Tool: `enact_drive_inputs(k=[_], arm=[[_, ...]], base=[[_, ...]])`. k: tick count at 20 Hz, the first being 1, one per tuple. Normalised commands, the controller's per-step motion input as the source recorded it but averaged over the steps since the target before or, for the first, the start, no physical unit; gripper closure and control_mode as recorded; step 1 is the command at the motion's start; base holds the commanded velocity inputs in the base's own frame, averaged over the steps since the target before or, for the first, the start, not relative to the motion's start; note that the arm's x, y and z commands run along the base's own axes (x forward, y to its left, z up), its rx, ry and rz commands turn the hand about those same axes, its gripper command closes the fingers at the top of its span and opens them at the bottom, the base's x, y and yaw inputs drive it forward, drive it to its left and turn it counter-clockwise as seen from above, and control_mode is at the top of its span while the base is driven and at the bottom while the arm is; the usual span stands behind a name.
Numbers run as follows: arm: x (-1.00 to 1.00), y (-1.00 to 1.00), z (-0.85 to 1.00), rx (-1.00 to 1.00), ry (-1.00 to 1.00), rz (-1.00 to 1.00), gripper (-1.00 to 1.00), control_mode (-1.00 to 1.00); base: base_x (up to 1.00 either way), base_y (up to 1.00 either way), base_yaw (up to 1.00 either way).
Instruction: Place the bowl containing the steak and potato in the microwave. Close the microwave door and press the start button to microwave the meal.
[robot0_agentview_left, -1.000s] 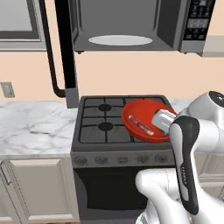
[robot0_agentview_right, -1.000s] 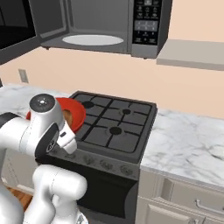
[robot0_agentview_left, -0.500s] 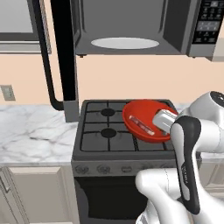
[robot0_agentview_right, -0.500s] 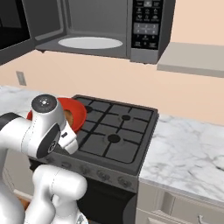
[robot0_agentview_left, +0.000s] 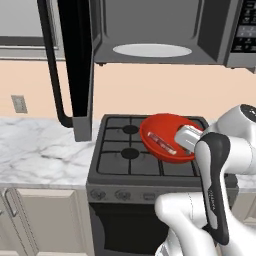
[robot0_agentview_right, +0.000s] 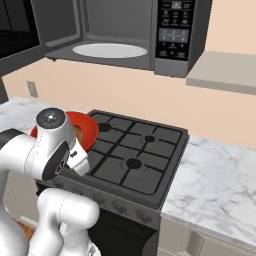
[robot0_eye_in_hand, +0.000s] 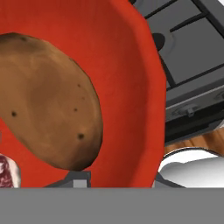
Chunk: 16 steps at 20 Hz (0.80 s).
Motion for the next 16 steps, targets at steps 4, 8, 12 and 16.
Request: enact_drive_inputs(k=[4, 8, 12, 16], arm=[[0.04, 0.00, 0.00, 0.00, 0.00, 0.07, 1.00, -1.00], [0.03, 0.00, 0.00, 0.00, 0.00, 0.06, 1.00, -1.00], [0.00, 0.00, -0.03, 0.01, -0.02, 0.00, 1.00, -1.00], [-0.08, 0.00, 0.39, 0.02, -0.07, 0.00, 1.00, -1.00]], base=[[0.09, 0.00, 0.09], [0.00, 0.00, 0.00], [0.00, 0.00, 0.00], [0.00, 0.00, 0.00]])
